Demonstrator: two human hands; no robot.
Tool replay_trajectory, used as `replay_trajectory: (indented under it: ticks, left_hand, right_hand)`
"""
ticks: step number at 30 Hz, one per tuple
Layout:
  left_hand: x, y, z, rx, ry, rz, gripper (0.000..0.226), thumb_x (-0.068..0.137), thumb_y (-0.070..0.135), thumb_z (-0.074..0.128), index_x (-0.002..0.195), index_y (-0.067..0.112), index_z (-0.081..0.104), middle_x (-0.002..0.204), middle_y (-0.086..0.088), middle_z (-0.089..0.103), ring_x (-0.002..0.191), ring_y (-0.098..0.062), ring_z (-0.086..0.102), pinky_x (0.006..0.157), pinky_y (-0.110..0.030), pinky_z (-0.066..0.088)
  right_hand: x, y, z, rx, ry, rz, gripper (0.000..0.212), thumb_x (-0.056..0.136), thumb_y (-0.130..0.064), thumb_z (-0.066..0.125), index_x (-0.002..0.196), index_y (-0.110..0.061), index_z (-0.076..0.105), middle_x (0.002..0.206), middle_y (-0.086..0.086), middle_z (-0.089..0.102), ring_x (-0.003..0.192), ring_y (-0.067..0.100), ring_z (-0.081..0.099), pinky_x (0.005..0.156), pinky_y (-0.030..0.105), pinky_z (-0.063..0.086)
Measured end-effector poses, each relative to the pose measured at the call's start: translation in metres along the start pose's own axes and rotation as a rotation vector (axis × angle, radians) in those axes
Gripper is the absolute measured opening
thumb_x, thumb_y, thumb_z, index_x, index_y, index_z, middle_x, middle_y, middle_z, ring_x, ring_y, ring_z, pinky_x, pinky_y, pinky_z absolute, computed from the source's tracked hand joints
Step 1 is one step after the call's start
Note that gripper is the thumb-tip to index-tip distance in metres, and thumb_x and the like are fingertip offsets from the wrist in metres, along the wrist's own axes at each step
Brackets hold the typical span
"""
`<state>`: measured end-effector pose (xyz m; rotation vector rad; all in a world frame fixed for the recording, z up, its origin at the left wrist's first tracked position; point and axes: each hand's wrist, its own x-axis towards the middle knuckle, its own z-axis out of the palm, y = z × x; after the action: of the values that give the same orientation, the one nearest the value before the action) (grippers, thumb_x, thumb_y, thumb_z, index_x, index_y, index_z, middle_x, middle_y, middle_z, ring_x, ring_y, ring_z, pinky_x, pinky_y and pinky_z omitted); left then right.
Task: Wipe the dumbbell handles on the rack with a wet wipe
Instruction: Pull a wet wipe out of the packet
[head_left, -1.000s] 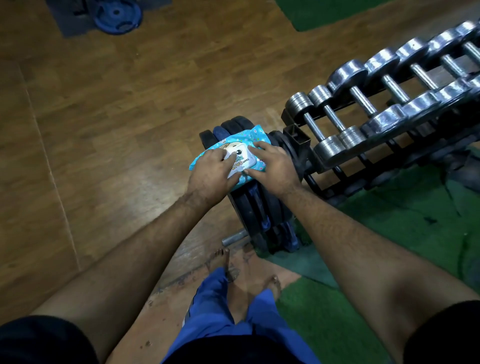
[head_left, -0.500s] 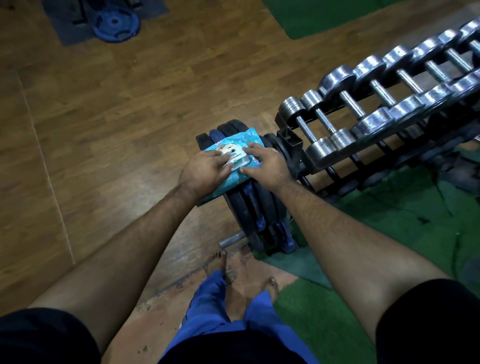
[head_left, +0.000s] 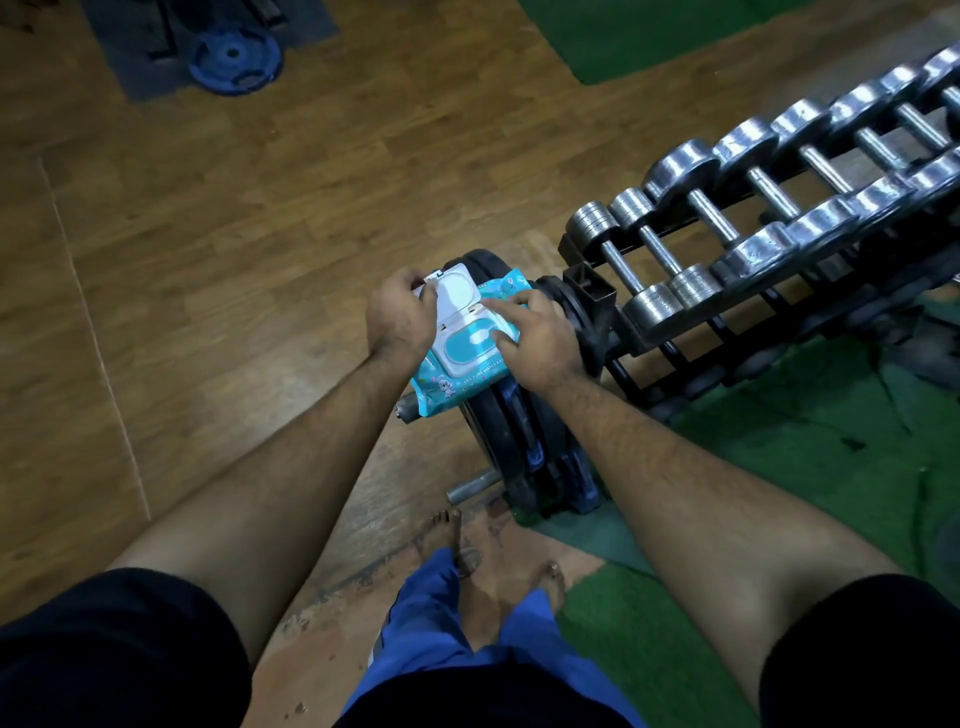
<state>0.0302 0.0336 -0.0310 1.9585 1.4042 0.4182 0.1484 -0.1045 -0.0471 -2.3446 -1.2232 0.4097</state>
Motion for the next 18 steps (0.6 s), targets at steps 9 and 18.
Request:
replay_trajectory:
  ticks: [9, 18]
  left_hand:
    - [-0.023, -0.010, 0.005, 0.469, 0.107, 0.495, 0.019, 0.075, 0.011, 0.064, 0.094, 0.013, 0.064, 0.098, -0.012, 0.057, 0.087, -0.033, 0.053, 0.070, -0.040, 0.041]
    - [-0.027, -0.018, 0.010, 0.365, -0.167, 0.784, 0.022, 0.088, 0.029, 0.058, 0.092, 0.020, 0.077, 0.077, -0.006, 0.064, 0.070, -0.027, 0.056, 0.062, -0.038, 0.046]
  right_hand:
    - [0.007, -0.004, -0.008, -0.184, -0.109, -0.020, 0.044, 0.093, -0.037, 0.051, 0.137, -0.041, 0.054, 0.125, -0.001, 0.049, 0.107, 0.023, 0.048, 0.089, 0.041, 0.047]
    - [0.005, 0.002, -0.007, -0.197, -0.131, -0.067, 0.048, 0.095, -0.032, 0.056, 0.142, -0.037, 0.050, 0.131, 0.002, 0.047, 0.111, 0.024, 0.046, 0.091, 0.039, 0.047]
